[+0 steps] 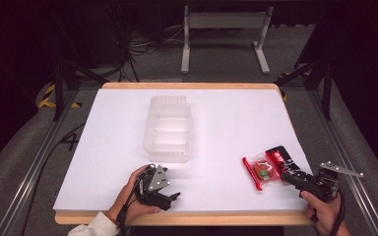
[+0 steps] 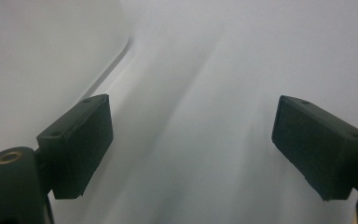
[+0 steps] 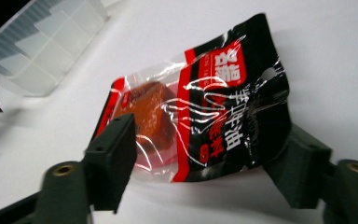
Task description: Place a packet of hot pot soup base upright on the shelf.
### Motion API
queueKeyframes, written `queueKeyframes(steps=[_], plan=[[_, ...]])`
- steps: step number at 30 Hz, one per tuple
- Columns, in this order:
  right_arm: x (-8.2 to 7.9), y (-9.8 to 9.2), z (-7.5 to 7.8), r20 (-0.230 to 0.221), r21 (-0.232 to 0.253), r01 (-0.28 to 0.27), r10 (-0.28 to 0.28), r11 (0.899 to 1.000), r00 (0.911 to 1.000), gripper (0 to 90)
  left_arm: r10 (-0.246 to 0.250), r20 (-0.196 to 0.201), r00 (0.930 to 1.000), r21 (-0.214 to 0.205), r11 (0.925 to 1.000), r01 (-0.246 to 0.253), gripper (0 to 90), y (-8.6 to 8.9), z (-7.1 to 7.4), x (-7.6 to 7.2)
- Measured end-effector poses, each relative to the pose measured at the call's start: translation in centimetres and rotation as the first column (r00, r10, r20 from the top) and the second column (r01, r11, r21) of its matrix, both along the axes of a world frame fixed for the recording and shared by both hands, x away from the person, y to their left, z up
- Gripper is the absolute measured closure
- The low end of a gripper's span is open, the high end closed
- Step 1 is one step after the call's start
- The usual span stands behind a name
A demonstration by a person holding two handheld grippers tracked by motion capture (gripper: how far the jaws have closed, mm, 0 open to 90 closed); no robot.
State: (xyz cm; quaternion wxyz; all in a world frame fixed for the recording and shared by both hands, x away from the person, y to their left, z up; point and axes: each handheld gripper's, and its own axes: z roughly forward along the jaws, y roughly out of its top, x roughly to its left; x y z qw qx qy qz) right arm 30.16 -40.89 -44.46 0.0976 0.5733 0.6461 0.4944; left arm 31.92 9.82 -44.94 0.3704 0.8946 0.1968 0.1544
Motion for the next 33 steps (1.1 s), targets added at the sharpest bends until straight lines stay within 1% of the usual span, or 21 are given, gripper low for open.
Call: queueKeyframes(steps=[2,4,5,6,8,9,12,14,15,18,19,21,23,25,27,29,30,32,33], plan=[[0.1,-0.1,0.2,0.027,0.024,0.023,-0.024,0.999,0.9994,43.4,-0.012,0.003,0.9999,0.007,0.9999,0.012,13.0,-0.3,0.0,-0.1],[0.3,-0.2,0.4,0.030,0.038,0.041,-0.042,0.998,0.9987,51.9,-0.021,0.009,0.9997,0.019,0.9996,0.021,13.1,-0.5,0.0,-0.1],[0.4,-0.2,0.5,0.035,0.032,0.052,-0.053,0.998,0.9980,54.8,-0.022,0.006,0.9997,0.022,0.9995,0.022,13.1,-0.6,-0.1,-0.1],[0.4,-0.2,0.6,0.040,0.030,0.051,-0.053,0.998,0.9978,57.6,-0.023,0.006,0.9997,0.020,0.9995,0.023,13.1,-0.6,-0.1,-0.1],[0.5,-0.1,0.7,0.048,0.020,0.066,-0.067,0.998,0.9966,66.4,-0.021,0.003,0.9998,0.014,0.9997,0.020,13.4,-0.7,0.0,-0.1],[0.5,-0.1,0.8,0.054,0.025,0.068,-0.070,0.997,0.9961,70.3,-0.020,0.002,0.9998,0.012,0.9997,0.020,13.4,-0.7,0.0,-0.1],[0.6,0.2,1.1,0.081,0.000,0.074,-0.074,0.997,0.9940,80.9,-0.023,0.004,0.9997,0.004,0.9997,0.023,13.5,-0.8,0.1,0.0],[0.6,0.4,1.3,0.096,-0.003,0.064,-0.063,0.998,0.9933,85.2,-0.028,0.009,0.9996,0.004,0.9996,0.028,13.5,-0.9,0.2,0.0],[0.7,0.5,1.4,0.106,-0.013,0.057,-0.056,0.998,0.9928,86.9,-0.028,0.005,0.9996,0.000,0.9996,0.028,13.5,-1.0,0.2,0.0],[0.7,0.8,1.6,0.119,-0.020,0.045,-0.042,0.999,0.9920,89.0,-0.027,0.009,0.9996,-0.001,0.9996,0.027,13.4,-1.0,0.3,0.0],[0.7,0.9,1.8,0.132,-0.023,0.040,-0.036,0.999,0.9906,89.5,-0.031,0.009,0.9995,-0.011,0.9995,0.031,13.4,-1.0,0.5,0.0],[0.7,1.4,2.5,0.164,-0.031,0.012,-0.007,0.999,0.9864,90.0,-0.028,0.007,0.9996,-0.023,0.9993,0.028,13.5,-1.0,0.7,0.1],[0.5,1.9,3.3,0.195,-0.041,-0.013,0.020,0.999,0.9806,90.0,-0.033,0.011,0.9994,-0.037,0.9987,0.034,14.0,-1.2,1.0,0.2],[0.4,2.6,4.1,0.226,-0.068,-0.039,0.053,0.997,0.9727,90.0,-0.040,0.012,0.9991,-0.055,0.9977,0.041,14.8,-1.4,1.4,0.2],[0.2,3.4,4.8,0.256,-0.084,-0.071,0.091,0.994,0.9625,90.0,-0.054,0.012,0.9985,-0.078,0.9955,0.055,16.7,-1.7,1.9,0.3],[0.1,4.1,5.6,0.276,-0.100,-0.101,0.125,0.990,0.9531,90.0,-0.068,0.014,0.9976,-0.103,0.9922,0.069,17.4,-2.1,2.4,0.4],[0.0,4.5,5.9,0.292,-0.109,-0.117,0.144,0.987,0.9454,90.0,-0.072,0.009,0.9973,-0.119,0.9902,0.073,17.4,-2.4,2.6,0.5],[-0.2,5.3,6.6,0.306,-0.129,-0.143,0.177,0.981,0.9353,90.0,-0.075,0.014,0.9971,-0.134,0.9881,0.076,17.4,-2.8,3.0,0.6],[-0.2,5.7,6.9,0.315,-0.139,-0.159,0.196,0.977,0.9287,90.0,-0.078,0.015,0.9969,-0.138,0.9873,0.079,17.4,-3.0,3.2,0.8]])
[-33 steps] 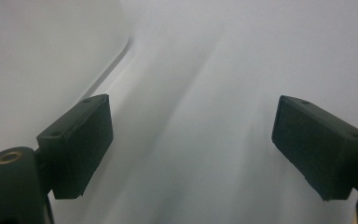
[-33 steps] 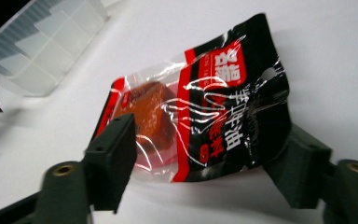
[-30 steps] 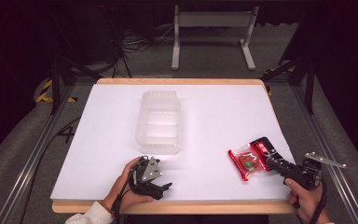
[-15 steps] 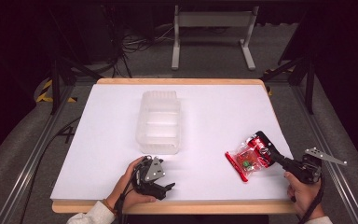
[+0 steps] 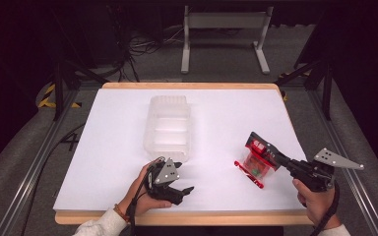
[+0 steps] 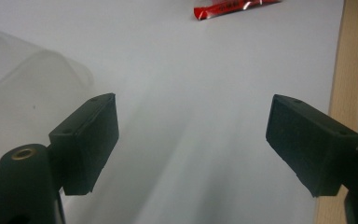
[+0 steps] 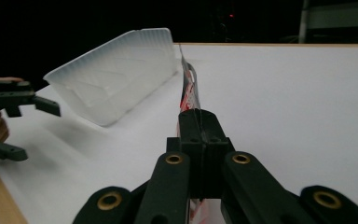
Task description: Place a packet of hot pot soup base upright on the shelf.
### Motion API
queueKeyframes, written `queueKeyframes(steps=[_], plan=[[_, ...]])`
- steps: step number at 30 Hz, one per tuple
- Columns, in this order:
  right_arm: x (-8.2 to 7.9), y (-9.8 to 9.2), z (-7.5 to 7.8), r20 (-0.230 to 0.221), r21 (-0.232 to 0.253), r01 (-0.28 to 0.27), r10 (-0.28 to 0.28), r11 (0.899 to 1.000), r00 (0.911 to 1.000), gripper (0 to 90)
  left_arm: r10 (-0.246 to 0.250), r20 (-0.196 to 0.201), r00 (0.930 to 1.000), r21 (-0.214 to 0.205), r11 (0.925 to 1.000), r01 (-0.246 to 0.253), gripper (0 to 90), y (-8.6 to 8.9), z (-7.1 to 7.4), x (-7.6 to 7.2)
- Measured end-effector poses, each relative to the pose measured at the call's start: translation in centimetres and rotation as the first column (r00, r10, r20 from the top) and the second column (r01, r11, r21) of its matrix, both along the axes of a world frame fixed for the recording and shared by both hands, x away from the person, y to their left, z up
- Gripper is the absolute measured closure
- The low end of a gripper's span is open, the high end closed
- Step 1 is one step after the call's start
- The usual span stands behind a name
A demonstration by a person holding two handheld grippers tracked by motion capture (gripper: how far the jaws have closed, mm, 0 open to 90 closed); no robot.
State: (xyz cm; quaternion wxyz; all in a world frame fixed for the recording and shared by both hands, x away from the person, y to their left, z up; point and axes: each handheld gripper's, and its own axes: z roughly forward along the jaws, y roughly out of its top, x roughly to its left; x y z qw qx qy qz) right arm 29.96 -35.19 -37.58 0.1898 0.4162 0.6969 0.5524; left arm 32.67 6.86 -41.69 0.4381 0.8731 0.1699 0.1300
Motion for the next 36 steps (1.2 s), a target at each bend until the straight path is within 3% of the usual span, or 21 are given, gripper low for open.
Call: queueKeyframes(steps=[6,8,10,14,15,16,17,20,22,27,32,35,36], plan=[[-0.1,2.7,1.2,0.037,-0.087,-0.099,0.102,0.991,0.9941,90.0,-0.010,0.005,0.9999,-0.047,0.9988,0.010,18.5,-1.1,1.4,0.8],[-0.1,3.0,1.4,0.041,-0.104,-0.109,0.114,0.989,0.9926,90.0,-0.007,0.013,0.9999,-0.056,0.9984,0.008,18.5,-1.4,1.8,1.0],[0.0,4.1,1.9,0.060,-0.149,-0.152,0.162,0.977,0.9849,90.0,-0.013,0.020,0.9997,-0.070,0.9975,0.015,19.2,-1.9,2.6,1.5],[0.4,5.7,2.8,0.067,-0.188,-0.220,0.236,0.957,0.9695,90.0,-0.026,0.037,0.9990,-0.088,0.9957,0.029,19.7,-2.9,4.1,2.5],[0.4,5.7,2.8,0.067,-0.188,-0.220,0.236,0.957,0.9695,90.0,-0.026,0.037,0.9990,-0.088,0.9957,0.029,19.7,-2.9,4.1,2.5],[0.5,6.5,3.0,0.076,-0.205,-0.241,0.261,0.949,0.9624,90.0,-0.026,0.044,0.9987,-0.094,0.9951,0.030,19.7,-3.1,4.3,2.8],[0.5,6.5,3.0,0.076,-0.205,-0.241,0.261,0.949,0.9624,90.0,-0.020,0.039,0.9990,-0.108,0.9939,0.024,19.7,-3.3,4.5,3.1],[0.8,7.5,3.6,0.084,-0.227,-0.275,0.300,0.934,0.9501,90.0,-0.032,0.006,0.9995,-0.111,0.9932,0.033,18.4,-3.7,4.7,4.0],[1.0,8.1,3.9,0.084,-0.232,-0.293,0.319,0.928,0.9440,90.0,-0.029,0.017,0.9994,-0.125,0.9917,0.031,20.5,-3.7,4.8,4.3],[1.3,9.8,4.8,0.097,-0.256,-0.324,0.358,0.911,0.9287,90.0,-0.074,-0.014,0.9972,-0.135,0.9883,0.071,23.5,-3.7,5.3,5.3],[2.0,11.0,5.5,0.100,-0.276,-0.341,0.379,0.899,0.9200,90.0,-0.116,-0.004,0.9932,-0.164,0.9799,0.114,40.3,-3.1,5.9,5.6],[2.4,11.4,5.5,0.093,-0.276,-0.342,0.379,0.898,0.9206,90.0,-0.119,-0.001,0.9928,-0.175,0.9775,0.117,52.3,-2.8,6.0,5.7],[2.6,11.6,5.5,0.090,-0.276,-0.344,0.380,0.897,0.9204,90.0,-0.102,0.008,0.9947,-0.180,0.9783,0.102,52.3,-2.6,6.1,5.8]])
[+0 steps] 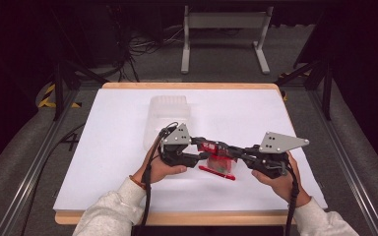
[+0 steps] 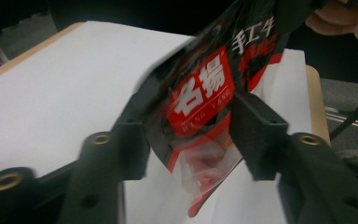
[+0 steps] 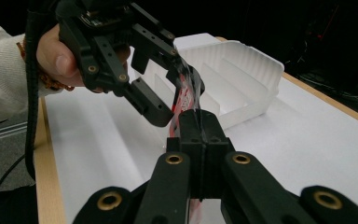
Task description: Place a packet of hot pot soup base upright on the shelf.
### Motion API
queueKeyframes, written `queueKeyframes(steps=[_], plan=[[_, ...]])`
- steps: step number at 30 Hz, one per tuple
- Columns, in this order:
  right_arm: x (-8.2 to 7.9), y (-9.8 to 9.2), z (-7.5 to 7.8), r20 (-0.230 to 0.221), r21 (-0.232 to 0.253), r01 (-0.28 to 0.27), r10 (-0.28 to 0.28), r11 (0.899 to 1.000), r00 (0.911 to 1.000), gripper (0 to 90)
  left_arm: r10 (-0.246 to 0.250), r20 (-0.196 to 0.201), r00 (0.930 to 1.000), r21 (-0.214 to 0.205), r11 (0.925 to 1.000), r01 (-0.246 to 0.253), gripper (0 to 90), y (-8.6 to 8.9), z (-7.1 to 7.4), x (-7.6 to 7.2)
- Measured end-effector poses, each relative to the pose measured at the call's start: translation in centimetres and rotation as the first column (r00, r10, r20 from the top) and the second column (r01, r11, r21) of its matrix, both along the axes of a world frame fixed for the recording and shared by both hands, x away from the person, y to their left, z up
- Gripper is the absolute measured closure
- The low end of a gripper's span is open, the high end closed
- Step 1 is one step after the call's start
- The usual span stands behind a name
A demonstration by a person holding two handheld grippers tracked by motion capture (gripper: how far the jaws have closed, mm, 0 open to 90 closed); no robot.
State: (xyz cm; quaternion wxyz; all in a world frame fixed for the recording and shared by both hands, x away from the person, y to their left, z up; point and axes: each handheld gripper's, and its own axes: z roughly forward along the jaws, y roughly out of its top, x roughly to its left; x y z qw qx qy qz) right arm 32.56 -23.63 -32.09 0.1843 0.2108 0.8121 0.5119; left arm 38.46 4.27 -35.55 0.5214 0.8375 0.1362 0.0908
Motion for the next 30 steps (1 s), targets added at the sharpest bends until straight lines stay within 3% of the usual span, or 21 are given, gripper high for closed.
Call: queueKeyframes(steps=[4,8,12,20,25,30], plan=[[1.0,0.3,0.1,-0.007,0.014,0.011,-0.011,1.000,0.9999,90.0,0.025,-0.013,0.9996,-0.045,0.9986,-0.025,74.7,0.9,0.0,0.7],[1.8,0.7,0.1,-0.005,0.016,0.029,-0.029,0.999,0.9996,90.0,0.061,0.028,0.9978,-0.021,0.9980,-0.060,87.9,0.9,0.3,0.6],[2.7,0.9,0.4,-0.001,0.029,0.052,-0.052,0.998,0.9986,90.0,0.057,0.019,0.9982,-0.037,0.9977,-0.056,89.0,1.3,0.7,1.1],[4.3,1.4,1.4,0.037,0.060,0.100,-0.103,0.993,0.9940,89.9,0.104,0.029,0.9941,-0.066,0.9926,-0.102,89.3,1.4,2.1,2.6],[5.5,2.1,2.5,0.094,0.091,0.114,-0.123,0.989,0.9879,89.9,0.137,0.052,0.9892,-0.088,0.9873,-0.132,89.3,1.8,3.3,3.3],[6.7,2.9,2.7,0.097,0.131,0.112,-0.125,0.985,0.9873,90.0,0.198,0.069,0.9778,-0.103,0.9764,-0.190,89.4,2.5,4.1,4.1]])
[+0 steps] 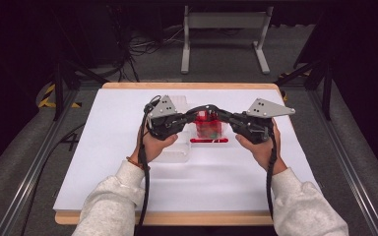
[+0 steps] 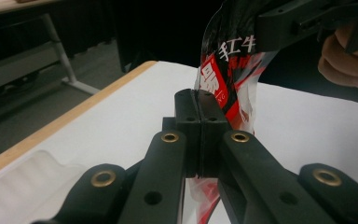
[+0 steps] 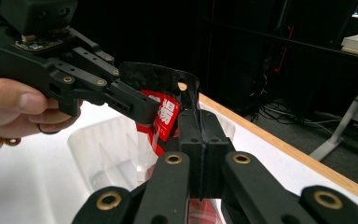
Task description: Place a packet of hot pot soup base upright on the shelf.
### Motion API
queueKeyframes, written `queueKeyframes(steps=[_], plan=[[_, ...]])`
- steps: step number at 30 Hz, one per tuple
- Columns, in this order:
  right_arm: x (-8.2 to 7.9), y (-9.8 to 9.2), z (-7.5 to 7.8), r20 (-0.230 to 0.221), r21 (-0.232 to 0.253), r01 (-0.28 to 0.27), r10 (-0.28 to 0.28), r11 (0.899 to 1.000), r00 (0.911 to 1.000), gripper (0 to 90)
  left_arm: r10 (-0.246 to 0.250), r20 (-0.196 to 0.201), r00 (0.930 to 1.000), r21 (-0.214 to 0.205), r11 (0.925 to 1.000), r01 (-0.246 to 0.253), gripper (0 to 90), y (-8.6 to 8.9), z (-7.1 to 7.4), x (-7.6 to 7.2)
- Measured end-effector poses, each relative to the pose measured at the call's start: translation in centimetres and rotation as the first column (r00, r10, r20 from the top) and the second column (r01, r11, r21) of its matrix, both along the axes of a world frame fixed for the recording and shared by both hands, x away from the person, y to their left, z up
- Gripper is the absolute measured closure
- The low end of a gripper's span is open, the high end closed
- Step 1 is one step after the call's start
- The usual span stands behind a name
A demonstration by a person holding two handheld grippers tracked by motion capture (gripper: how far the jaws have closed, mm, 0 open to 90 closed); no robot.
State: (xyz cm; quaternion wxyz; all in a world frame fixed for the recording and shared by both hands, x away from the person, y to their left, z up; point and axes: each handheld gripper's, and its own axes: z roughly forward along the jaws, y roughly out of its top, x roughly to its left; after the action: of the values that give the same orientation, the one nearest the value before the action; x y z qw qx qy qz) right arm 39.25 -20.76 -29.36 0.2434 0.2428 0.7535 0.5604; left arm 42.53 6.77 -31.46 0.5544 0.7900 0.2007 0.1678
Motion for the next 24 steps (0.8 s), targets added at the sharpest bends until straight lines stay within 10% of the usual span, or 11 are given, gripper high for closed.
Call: queueKeyframes(steps=[24], plan=[[5.2,7.1,-0.6,-0.009,0.000,-0.023,0.023,1.000,0.9997,89.6,0.170,0.012,0.9855,-0.020,0.9854,-0.169,89.4,5.6,-0.1,2.8]])
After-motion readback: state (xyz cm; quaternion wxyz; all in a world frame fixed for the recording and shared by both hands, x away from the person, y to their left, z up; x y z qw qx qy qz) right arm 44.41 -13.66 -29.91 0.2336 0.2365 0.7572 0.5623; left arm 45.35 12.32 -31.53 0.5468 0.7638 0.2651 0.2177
